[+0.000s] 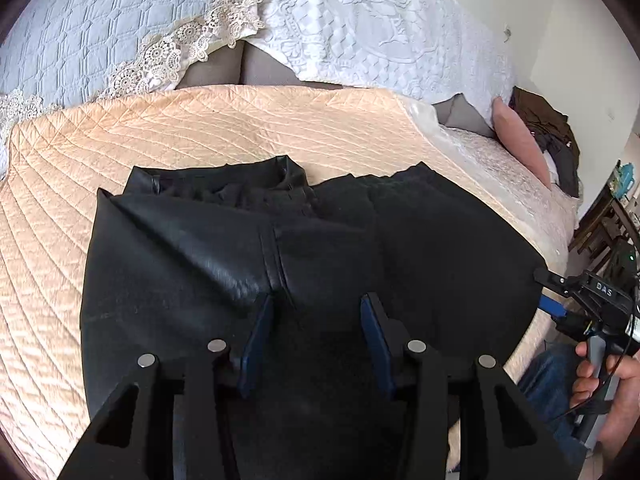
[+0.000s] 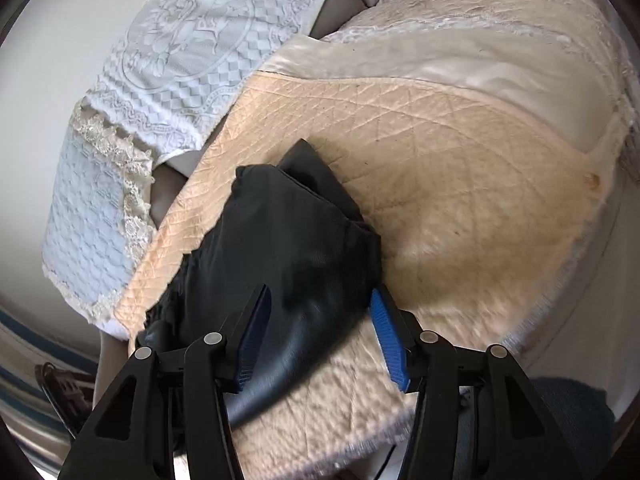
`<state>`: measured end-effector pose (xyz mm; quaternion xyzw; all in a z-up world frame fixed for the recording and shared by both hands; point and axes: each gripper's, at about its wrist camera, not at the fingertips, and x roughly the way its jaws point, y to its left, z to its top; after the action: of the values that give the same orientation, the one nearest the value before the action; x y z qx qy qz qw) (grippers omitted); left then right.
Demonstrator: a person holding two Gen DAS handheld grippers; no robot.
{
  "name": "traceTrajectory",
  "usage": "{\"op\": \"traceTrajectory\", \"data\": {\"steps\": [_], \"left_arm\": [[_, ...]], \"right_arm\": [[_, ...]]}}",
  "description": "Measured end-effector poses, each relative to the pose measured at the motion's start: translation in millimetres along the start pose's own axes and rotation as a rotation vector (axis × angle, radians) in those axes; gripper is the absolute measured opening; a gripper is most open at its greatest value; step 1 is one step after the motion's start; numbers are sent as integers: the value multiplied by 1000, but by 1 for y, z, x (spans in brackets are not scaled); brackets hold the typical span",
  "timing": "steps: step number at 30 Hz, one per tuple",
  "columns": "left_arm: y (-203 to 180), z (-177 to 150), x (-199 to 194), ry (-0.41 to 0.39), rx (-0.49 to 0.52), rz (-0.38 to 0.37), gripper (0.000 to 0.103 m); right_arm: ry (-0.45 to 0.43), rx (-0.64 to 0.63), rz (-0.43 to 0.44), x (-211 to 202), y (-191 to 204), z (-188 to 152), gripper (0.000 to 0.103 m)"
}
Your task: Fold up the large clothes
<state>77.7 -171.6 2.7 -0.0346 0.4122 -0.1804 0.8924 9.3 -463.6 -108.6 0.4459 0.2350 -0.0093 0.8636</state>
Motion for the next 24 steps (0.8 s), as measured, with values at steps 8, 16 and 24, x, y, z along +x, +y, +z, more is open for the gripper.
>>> {"op": "traceTrajectory", "data": {"steps": [8,16,24], "left_arm": [[-4,-5,8,4,25,30,47],[-4,-4,9,6,21,35,47],[-4,-2,12,13,24,48,47]], "right_arm": [[-109,40,-41,-7,-8,8,57],[-22,-57,30,14,10,15,60],[-5,-60,-33,34,8,31,46]]}}
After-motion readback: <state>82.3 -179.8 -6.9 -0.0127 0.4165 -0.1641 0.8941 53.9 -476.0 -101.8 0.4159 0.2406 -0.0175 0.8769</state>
